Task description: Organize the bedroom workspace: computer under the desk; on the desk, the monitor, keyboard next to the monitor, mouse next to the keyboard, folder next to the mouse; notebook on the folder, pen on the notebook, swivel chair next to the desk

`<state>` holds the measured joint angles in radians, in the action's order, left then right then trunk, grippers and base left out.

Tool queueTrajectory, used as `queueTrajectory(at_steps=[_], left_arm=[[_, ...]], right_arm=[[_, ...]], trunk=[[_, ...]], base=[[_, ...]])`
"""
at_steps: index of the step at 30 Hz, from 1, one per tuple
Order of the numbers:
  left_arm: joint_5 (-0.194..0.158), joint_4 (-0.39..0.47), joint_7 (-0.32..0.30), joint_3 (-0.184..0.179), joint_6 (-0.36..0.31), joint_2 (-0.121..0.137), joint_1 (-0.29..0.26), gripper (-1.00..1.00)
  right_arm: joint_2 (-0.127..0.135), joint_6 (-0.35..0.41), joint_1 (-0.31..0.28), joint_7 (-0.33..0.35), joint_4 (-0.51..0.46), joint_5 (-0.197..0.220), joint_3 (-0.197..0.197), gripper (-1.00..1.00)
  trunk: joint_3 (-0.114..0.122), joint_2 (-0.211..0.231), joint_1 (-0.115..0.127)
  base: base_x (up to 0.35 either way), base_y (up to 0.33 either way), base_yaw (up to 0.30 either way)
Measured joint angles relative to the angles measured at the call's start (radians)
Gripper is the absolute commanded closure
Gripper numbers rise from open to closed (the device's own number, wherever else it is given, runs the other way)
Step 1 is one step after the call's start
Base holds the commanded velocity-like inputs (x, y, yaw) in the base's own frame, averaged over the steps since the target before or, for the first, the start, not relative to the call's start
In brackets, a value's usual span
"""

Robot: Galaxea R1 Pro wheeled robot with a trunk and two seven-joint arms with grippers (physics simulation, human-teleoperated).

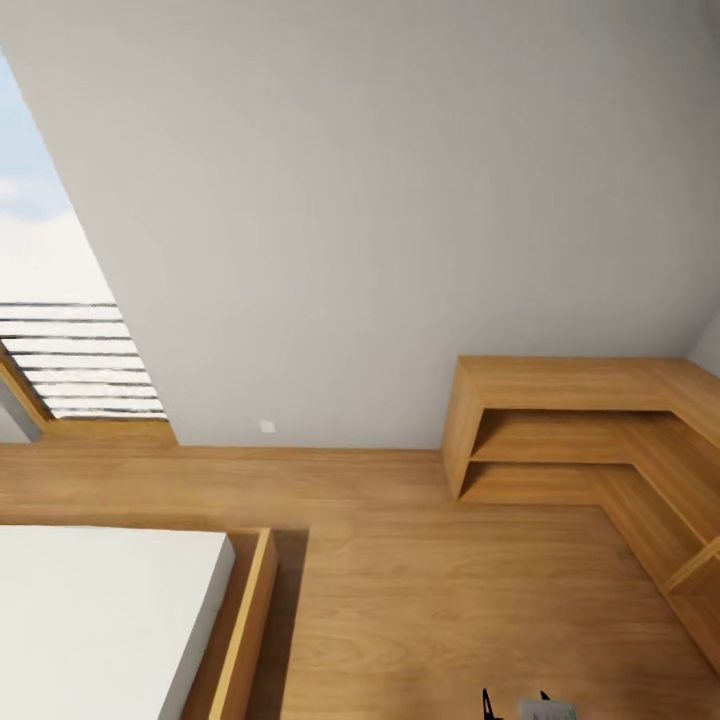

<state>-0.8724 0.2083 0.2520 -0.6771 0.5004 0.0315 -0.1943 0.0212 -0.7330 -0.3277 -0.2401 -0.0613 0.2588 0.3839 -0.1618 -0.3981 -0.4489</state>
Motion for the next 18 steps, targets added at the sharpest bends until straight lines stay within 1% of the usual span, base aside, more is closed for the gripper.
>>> queueTrajectory(at_steps=[8,18], left_arm=[[-0.001,0.000,0.000,0.000,-0.002,-0.001,0.000,-1.00],[-0.001,0.000,0.000,0.000,-0.004,-0.001,0.000,-1.00]], right_arm=[[0.000,0.000,0.000,0.000,0.000,0.000,0.000,-1.00],[-0.001,0.000,0.000,0.000,0.008,0.000,0.000,-1.00]], trunk=[[0.000,0.000,0.000],[0.000,0.000,0.000]], base=[[0.324,-0.077,0.000],[0.324,-0.109,0.000]])
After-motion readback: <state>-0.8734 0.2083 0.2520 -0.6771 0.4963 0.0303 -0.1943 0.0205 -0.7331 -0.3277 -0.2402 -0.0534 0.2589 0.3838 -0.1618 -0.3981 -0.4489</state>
